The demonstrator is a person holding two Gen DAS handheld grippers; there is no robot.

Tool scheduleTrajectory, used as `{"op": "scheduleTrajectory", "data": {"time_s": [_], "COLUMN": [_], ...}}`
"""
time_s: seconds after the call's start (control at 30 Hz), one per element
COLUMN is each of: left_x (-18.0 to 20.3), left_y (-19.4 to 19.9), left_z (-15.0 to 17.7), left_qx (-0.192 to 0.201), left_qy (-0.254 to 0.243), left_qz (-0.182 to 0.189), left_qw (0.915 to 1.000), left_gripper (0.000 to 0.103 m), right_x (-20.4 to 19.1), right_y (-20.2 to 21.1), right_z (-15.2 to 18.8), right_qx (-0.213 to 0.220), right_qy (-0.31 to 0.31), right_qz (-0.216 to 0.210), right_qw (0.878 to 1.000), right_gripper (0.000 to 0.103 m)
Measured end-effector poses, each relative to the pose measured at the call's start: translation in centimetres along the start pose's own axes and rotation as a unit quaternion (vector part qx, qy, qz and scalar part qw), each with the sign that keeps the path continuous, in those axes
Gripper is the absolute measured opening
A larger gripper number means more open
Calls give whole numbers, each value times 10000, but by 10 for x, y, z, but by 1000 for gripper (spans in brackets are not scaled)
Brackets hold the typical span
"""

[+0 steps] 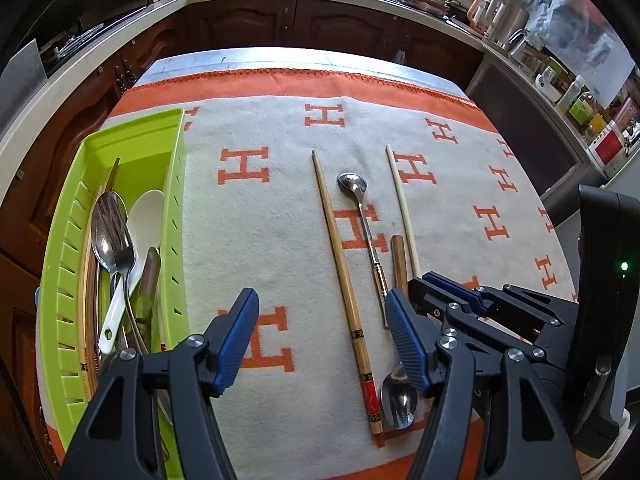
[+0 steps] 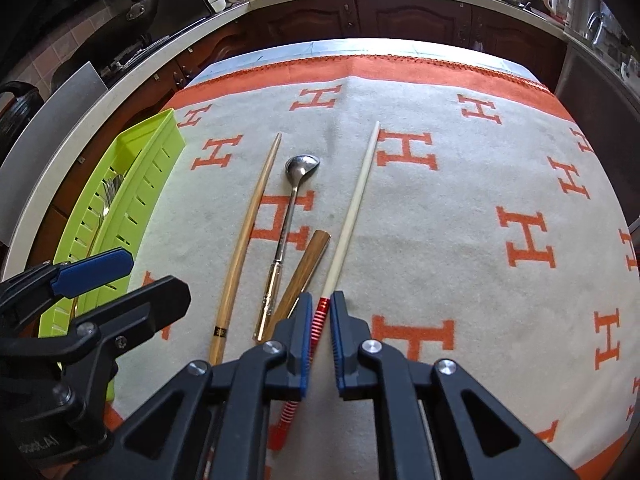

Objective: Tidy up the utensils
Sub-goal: 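Move both open tools back over the remaining chopsticks and spoon, then grasp a red-tipped white chopstick with the right tool while the left tool grasps a wooden chopstick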

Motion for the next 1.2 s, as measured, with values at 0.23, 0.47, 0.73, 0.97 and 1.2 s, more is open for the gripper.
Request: {"op": "scheduleTrajectory", "data": {"time_s": [0.23,0.47,0.73,0.97,1.2], "left_x": [8,9,21,16,8], "left_y": [-11,-37,-47,-46,-27], "left_z": [-4,-2,-2,-2,2], "left_qx": [-116,-503,-519,-357,-146], "left_qy": [-4,245,2,39,195], "left_qz": [32,29,-344,-423,-289], "left_qw": [9999,9984,9981,9985,9993], "left_gripper": [61,42,36,5,5], "right_x": [27,44,45,48,50], "right_y": [7,14,14,14,18], "right_z": [0,6,7,9,11], "right_qx": [47,27,36,42,-12], "right_qy": [-223,-497,-528,-659,-856], "right_qz": [221,10,-169,-326,-585], "right_qw": [9995,9988,9985,9973,9946], "right_gripper": [6,6,6,6,5]}}
Point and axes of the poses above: each gripper's, at about its wrist camera, not at the fingertips, and y roughly against the way its jaws point, x to its right, z to its underside, the point moved 5 cm from there along -y, roughly the way its jaws point, and after that the axes turned 4 degrees about -y, right-handed, at the moved point
